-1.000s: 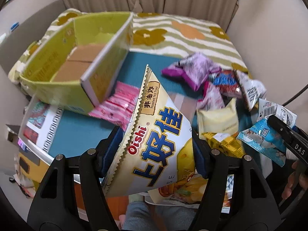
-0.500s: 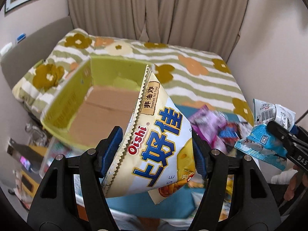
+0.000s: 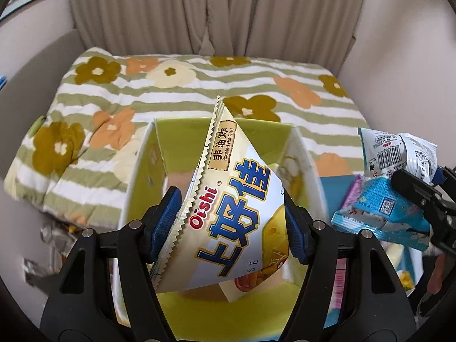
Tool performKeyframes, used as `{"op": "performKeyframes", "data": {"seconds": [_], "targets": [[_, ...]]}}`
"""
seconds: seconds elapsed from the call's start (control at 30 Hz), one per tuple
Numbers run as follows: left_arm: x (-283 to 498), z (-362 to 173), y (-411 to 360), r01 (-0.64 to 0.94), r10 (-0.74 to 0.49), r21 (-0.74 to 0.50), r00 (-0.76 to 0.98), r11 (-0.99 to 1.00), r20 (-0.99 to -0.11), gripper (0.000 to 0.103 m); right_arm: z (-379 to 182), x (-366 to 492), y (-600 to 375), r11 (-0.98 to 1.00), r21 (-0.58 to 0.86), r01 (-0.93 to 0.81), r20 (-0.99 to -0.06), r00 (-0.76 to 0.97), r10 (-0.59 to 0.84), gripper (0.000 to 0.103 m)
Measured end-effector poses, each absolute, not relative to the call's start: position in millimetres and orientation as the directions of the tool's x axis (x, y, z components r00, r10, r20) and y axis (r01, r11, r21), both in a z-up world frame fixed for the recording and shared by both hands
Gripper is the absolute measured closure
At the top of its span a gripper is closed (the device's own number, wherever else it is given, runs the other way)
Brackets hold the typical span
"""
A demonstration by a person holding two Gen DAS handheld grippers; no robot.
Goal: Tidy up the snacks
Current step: 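Carry both bags into the cardboard box and open both tools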
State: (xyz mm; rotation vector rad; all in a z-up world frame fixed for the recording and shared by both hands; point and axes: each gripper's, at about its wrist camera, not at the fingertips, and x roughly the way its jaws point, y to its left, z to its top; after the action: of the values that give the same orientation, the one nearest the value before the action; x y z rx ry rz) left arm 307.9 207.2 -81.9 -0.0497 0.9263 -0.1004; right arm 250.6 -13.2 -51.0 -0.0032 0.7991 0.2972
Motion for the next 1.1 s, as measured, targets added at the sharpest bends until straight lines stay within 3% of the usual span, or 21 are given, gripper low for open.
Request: {"op": "performKeyframes", "data": {"seconds": [0.2, 0.23, 0.27, 0.33, 0.67, 1.0, 1.07, 1.1], "targets": [[365, -124, 225, 0.125, -0.15, -0.099, 0.531, 0.987, -0.834, 0.037, -80, 281, 24, 0.973, 0.085, -0.216, -0.762, 0.615, 0.203, 0.036], [370, -131, 226, 0.13, -0.154, -0.1, 0.522, 0.986, -0.839, 0.032, -84, 286, 28, 0.974, 0.084, -0.209, -0.769, 0.608, 0.196, 0.036], [379, -138, 227, 0.136, -0.154, -0.098, 0.505, 0.986, -0.849, 0.017, -87, 289, 29, 0.975, 0.082, -0.205, -0.774, 0.603, 0.192, 0.036], [383, -147, 228, 0.131, -0.141, -0.087, 0.497, 0.988, -0.856, 0.0, -92, 296, 34, 0.977, 0.074, -0.201, -0.786, 0.592, 0.181, 0.036], [357, -156, 258, 0.074, -0.186, -0.171, 0.487, 0.982, -0.853, 0.0, -108, 317, 46, 0.967, 0.072, -0.243, -0.803, 0.561, 0.201, 0.035], [341, -152, 267, 0.022, -0.086, -0.086, 0.495, 0.996, -0.865, 0.0, -124, 346, 72, 0.928, 0.105, -0.357, -0.819, 0.498, 0.285, 0.034], [341, -153, 269, 0.014, -0.081, -0.085, 0.495, 0.996, -0.865, 0.0, -130, 353, 77, 0.925, 0.112, -0.363, -0.825, 0.484, 0.29, 0.029], [340, -154, 269, 0.01, -0.077, -0.083, 0.495, 0.996, -0.866, 0.0, -133, 356, 78, 0.924, 0.112, -0.366, -0.828, 0.48, 0.29, 0.02]]}}
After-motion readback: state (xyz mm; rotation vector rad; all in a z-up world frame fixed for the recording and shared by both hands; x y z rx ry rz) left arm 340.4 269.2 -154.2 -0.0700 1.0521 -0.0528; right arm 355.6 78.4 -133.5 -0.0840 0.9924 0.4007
